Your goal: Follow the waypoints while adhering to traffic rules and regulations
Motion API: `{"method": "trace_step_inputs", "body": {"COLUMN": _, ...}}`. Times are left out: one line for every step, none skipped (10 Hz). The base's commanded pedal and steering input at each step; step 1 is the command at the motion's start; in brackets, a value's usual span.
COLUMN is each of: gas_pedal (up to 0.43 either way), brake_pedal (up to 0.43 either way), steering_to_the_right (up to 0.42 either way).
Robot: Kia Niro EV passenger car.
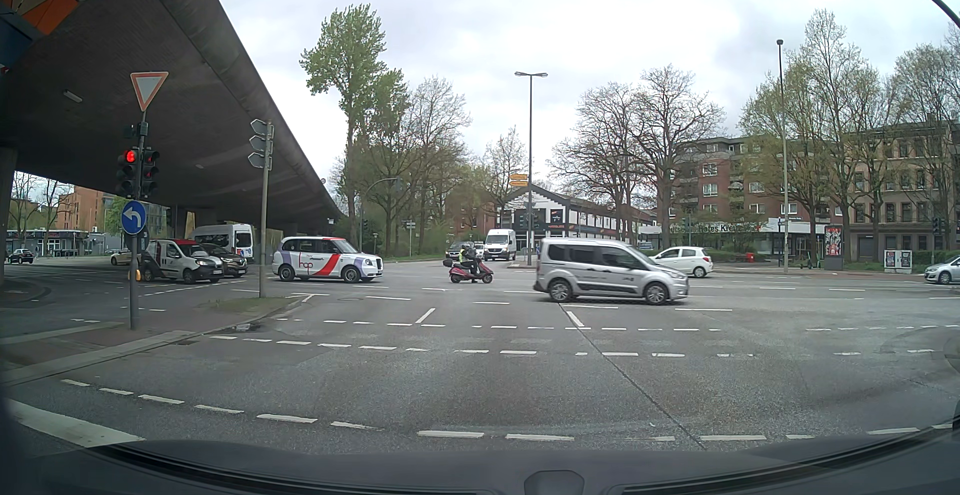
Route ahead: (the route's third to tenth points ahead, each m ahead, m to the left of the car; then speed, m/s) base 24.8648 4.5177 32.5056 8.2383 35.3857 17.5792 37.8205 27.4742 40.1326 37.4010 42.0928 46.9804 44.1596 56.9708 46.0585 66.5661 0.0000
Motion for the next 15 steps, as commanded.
{"method": "trace_step_inputs", "body": {"gas_pedal": 0.0, "brake_pedal": 0.274, "steering_to_the_right": -0.011}}
{"method": "trace_step_inputs", "body": {"gas_pedal": 0.0, "brake_pedal": 0.274, "steering_to_the_right": -0.011}}
{"method": "trace_step_inputs", "body": {"gas_pedal": 0.0, "brake_pedal": 0.274, "steering_to_the_right": -0.011}}
{"method": "trace_step_inputs", "body": {"gas_pedal": 0.0, "brake_pedal": 0.274, "steering_to_the_right": -0.011}}
{"method": "trace_step_inputs", "body": {"gas_pedal": 0.0, "brake_pedal": 0.274, "steering_to_the_right": -0.011}}
{"method": "trace_step_inputs", "body": {"gas_pedal": 0.0, "brake_pedal": 0.274, "steering_to_the_right": -0.011}}
{"method": "trace_step_inputs", "body": {"gas_pedal": 0.0, "brake_pedal": 0.274, "steering_to_the_right": -0.011}}
{"method": "trace_step_inputs", "body": {"gas_pedal": 0.0, "brake_pedal": 0.274, "steering_to_the_right": -0.011}}
{"method": "trace_step_inputs", "body": {"gas_pedal": 0.0, "brake_pedal": 0.274, "steering_to_the_right": -0.011}}
{"method": "trace_step_inputs", "body": {"gas_pedal": 0.0, "brake_pedal": 0.274, "steering_to_the_right": -0.011}}
{"method": "trace_step_inputs", "body": {"gas_pedal": 0.0, "brake_pedal": 0.274, "steering_to_the_right": -0.011}}
{"method": "trace_step_inputs", "body": {"gas_pedal": 0.0, "brake_pedal": 0.274, "steering_to_the_right": -0.011}}
{"method": "trace_step_inputs", "body": {"gas_pedal": 0.0, "brake_pedal": 0.274, "steering_to_the_right": -0.011}}
{"method": "trace_step_inputs", "body": {"gas_pedal": 0.0, "brake_pedal": 0.274, "steering_to_the_right": -0.011}}
{"method": "trace_step_inputs", "body": {"gas_pedal": 0.0, "brake_pedal": 0.274, "steering_to_the_right": -0.011}}
